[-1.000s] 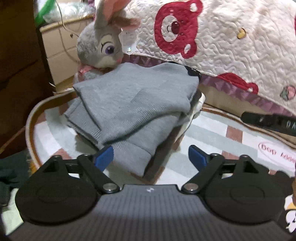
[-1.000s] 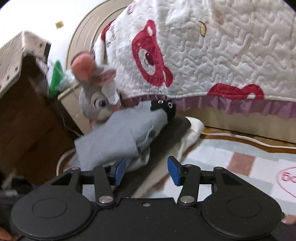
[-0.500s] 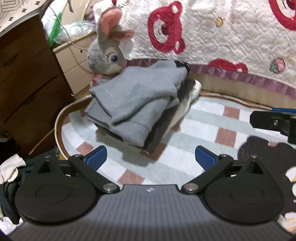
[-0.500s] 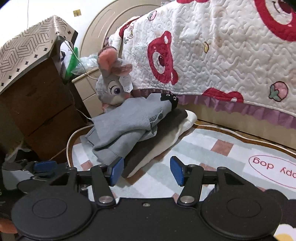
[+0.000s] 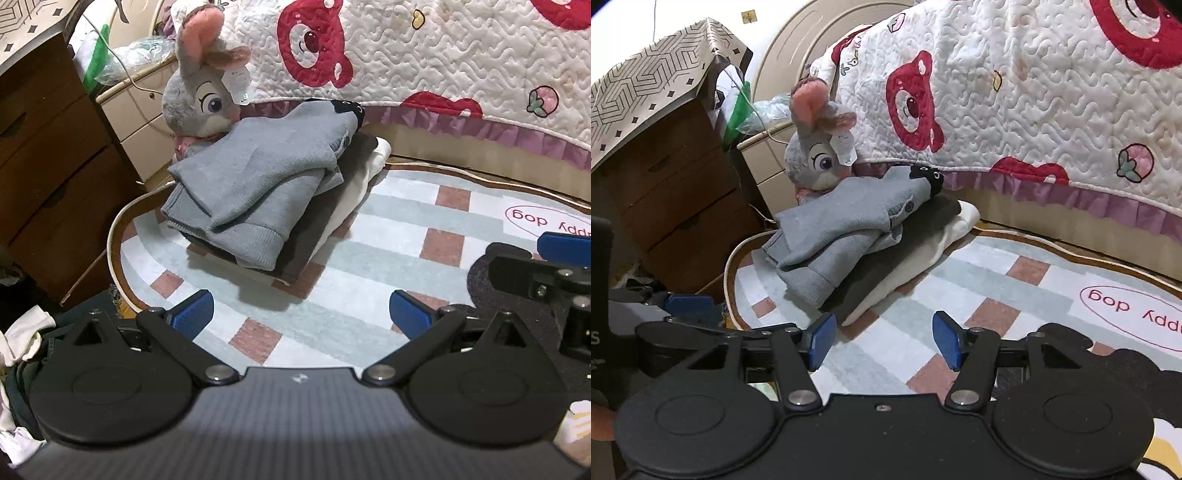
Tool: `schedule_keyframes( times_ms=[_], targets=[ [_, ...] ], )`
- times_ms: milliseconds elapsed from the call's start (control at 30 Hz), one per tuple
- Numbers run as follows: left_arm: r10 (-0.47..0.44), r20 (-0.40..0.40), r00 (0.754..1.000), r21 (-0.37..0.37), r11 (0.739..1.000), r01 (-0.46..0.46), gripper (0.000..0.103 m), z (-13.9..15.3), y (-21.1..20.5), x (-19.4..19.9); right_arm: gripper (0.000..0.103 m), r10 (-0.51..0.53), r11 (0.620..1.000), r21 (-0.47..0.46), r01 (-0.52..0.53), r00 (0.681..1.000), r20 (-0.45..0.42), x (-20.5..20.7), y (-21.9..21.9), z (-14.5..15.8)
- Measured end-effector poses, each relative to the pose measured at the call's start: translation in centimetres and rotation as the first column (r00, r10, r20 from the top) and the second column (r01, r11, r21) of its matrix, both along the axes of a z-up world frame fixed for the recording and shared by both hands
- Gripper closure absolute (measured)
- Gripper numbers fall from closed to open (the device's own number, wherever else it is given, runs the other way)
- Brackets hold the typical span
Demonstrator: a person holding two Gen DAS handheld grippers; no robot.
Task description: Fold clothes
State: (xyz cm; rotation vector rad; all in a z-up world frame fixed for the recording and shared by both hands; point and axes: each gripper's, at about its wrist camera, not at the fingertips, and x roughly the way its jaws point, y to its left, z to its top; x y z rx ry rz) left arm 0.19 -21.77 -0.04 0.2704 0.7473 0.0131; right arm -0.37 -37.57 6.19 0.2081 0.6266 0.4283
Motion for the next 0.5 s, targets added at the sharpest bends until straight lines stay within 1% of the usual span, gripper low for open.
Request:
schedule_keyframes(
  times_ms=[200, 300, 500],
  targets=[
    [0.007, 0.016, 1.000, 0.006, 1.000, -0.007, 0.000, 0.04, -0.07, -0.13, 0.039, 0.001, 1.000, 0.005, -0.001, 1.000, -0.006, 0.02, -0.10, -0.20],
    [-0.011, 0.013, 1.000, 0.024, 1.000, 0.011, 0.000, -0.10, -0.27, -0.16, 0.039, 0.000, 1.000, 0.004, 0.000, 1.000, -0.012, 0.05, -0.10, -0.33],
    [-0.023, 0.016, 1.000, 0.032, 0.999, 0.022, 0.000, -0.27, -0.39, -0.42, 0.038, 0.001, 1.000, 0.004, -0.001, 1.000, -0.006, -0.17, 0.05, -0.25]
  ],
)
